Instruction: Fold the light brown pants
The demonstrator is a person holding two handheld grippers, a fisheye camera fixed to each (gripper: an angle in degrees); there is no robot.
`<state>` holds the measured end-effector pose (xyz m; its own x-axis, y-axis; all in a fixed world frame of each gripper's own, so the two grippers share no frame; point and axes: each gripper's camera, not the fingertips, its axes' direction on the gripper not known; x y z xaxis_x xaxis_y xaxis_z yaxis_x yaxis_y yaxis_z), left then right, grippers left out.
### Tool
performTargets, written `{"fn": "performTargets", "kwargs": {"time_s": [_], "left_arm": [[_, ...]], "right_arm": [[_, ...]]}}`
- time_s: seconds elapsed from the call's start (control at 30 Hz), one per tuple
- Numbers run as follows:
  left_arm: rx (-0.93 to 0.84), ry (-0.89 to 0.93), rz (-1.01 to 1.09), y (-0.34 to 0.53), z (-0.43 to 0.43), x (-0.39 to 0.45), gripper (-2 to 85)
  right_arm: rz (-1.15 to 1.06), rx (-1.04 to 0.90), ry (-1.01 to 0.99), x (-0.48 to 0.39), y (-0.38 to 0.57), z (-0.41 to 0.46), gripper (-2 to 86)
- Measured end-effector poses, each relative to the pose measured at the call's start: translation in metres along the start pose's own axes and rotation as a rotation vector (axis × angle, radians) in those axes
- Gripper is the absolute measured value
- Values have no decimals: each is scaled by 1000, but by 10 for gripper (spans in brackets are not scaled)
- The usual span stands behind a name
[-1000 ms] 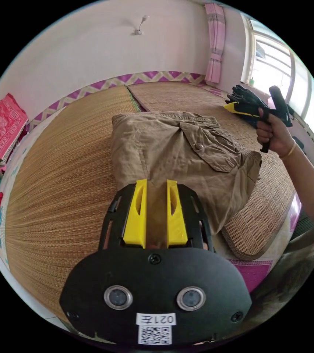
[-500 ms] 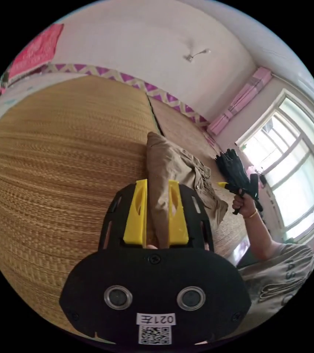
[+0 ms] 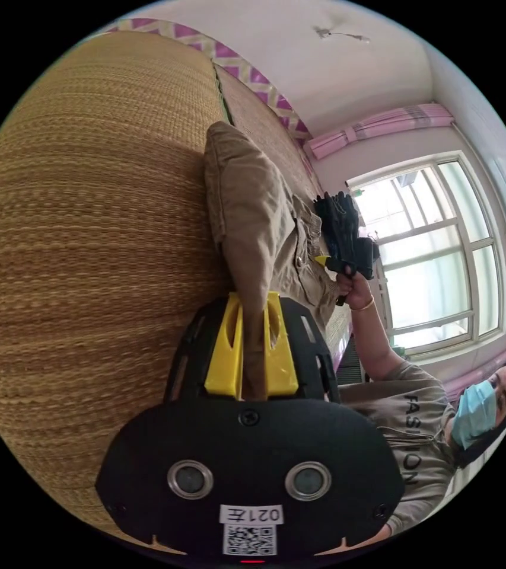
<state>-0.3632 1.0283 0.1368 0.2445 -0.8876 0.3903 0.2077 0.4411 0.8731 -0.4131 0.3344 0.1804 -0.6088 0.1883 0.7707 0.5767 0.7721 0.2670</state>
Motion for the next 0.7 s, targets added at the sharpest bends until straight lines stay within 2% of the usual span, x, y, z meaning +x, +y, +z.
{"fn": "performTargets", "kwargs": {"time_s": [0.1,0.23,0.4,0.5,0.57,0.7], "left_arm": [[68,10,1,23,-25,3,50],[192,-6,-30,52,-104,-7,49],[383,-98,-113,84,-223,-43,48],[507,-140,-162,104,-282,-71,50],[595,-188,-190,120,-309,-101,60],[579,-283,-403,161,-307,-181,102]], "right_arm": [[-121,2,25,-61,-40,-12,41],[-256,-15,56,-138,-118,9,41],[-379,-41,25,-252,-261,108,42],[-375,-4,2,-305,-325,161,49],[-338,47,46,-322,-345,181,42],[-395,43,181,-327,-318,199,5]]}}
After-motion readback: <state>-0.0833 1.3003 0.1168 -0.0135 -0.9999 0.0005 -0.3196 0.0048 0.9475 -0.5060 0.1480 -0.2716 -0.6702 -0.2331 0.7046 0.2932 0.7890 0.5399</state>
